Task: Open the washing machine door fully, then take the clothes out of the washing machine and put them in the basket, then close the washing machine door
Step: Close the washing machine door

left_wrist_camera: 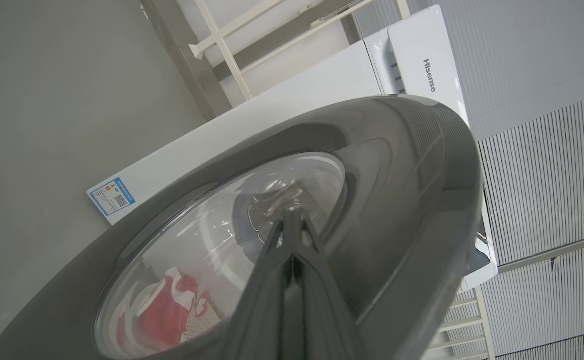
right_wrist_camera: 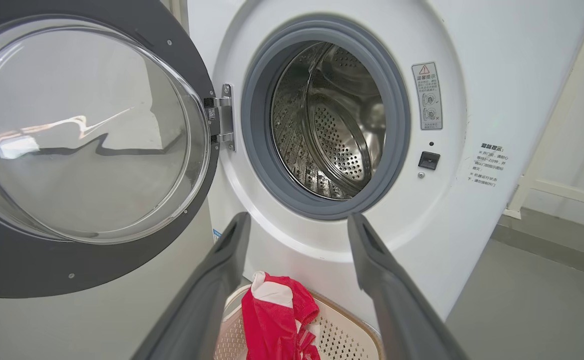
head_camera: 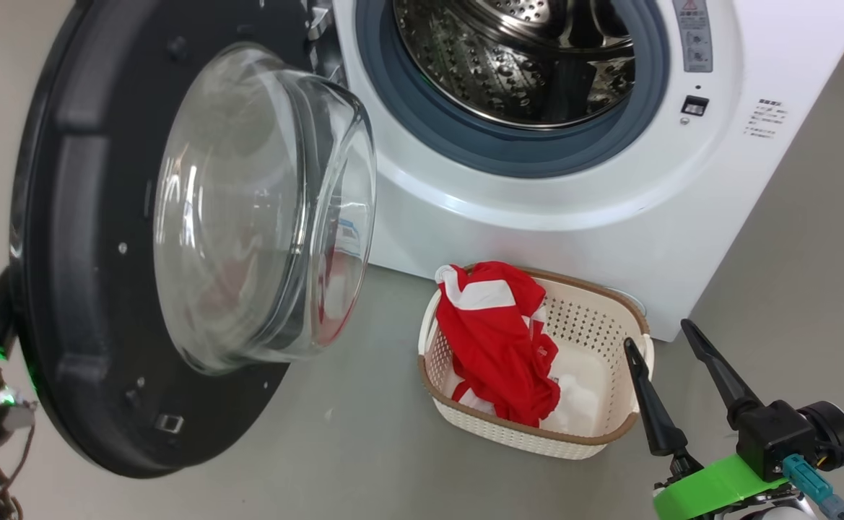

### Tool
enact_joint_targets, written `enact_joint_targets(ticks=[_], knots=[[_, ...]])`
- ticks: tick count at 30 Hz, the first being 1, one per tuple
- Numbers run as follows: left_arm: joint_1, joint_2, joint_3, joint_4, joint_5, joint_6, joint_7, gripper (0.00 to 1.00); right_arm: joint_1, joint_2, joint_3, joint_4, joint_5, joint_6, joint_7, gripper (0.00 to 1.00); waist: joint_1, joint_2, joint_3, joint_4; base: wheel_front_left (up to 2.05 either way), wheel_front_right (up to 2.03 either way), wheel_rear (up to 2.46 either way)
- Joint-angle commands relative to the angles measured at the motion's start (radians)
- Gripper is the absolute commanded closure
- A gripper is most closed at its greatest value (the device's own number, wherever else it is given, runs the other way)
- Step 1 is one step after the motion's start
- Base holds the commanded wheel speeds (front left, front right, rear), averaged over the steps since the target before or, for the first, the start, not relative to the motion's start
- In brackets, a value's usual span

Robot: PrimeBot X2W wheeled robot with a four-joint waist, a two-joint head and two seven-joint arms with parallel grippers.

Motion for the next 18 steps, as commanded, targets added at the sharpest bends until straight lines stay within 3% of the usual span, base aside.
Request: enact_joint_targets(ticks=[1, 18], knots=[[0.021, 0.021, 0.003, -0.056, -0.016, 0.008, 0.017, 1.00, -0.027, -0.007, 0.020, -0.021, 0.012, 0.005, -0.011, 0.00, 0.0000, 0.0000, -0.007, -0.009, 0.00, 0.00, 0.00], [0.194, -0.014, -0.134, -0.295, -0.143, 0.083, -0.005, 1.00, -0.012, -0.007, 0.022, -0.014, 0.027, 0.005, -0.014, 0.00, 0.0000, 0.0000, -0.020, -0.073, 0.00, 0.00, 0.00]])
